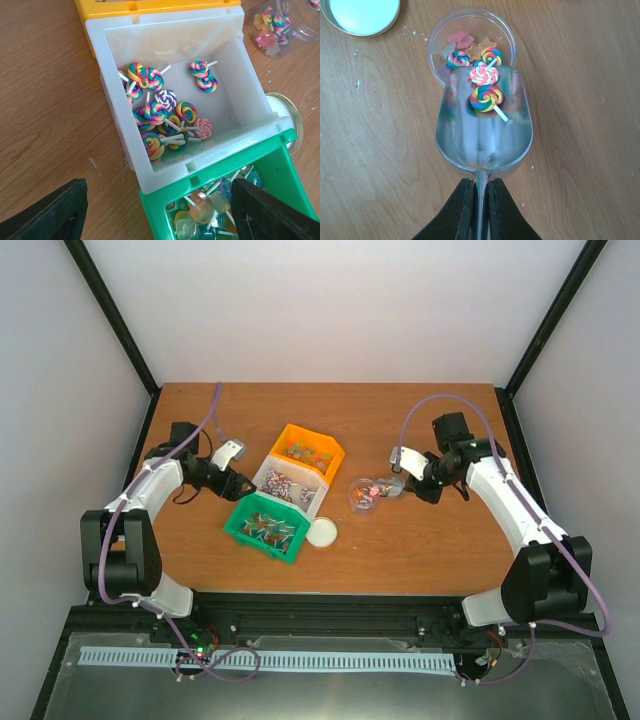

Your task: Pack the candies

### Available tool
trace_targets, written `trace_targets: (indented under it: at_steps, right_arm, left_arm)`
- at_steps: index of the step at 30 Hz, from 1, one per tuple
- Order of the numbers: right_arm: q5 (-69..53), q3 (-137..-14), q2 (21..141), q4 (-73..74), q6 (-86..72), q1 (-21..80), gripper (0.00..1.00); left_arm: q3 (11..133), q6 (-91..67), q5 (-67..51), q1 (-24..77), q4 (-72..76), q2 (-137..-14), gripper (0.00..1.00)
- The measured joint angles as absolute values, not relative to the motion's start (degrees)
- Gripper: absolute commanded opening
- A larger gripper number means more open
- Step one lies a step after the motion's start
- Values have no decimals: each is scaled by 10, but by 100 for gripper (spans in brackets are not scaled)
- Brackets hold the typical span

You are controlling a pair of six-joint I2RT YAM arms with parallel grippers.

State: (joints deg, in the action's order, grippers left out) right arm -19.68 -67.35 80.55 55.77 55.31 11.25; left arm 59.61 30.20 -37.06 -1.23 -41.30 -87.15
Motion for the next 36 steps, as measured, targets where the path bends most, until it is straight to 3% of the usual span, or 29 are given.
trace_targets:
  at_steps: [28,36]
  right_arm:
    - [-79,-760,845,624,536,191,3]
    - [-85,-784,845,635,522,192,3]
  left_arm:
    - [561,354,-306,-12,-405,-861,84]
    - [559,359,-264,-12,-395,-861,80]
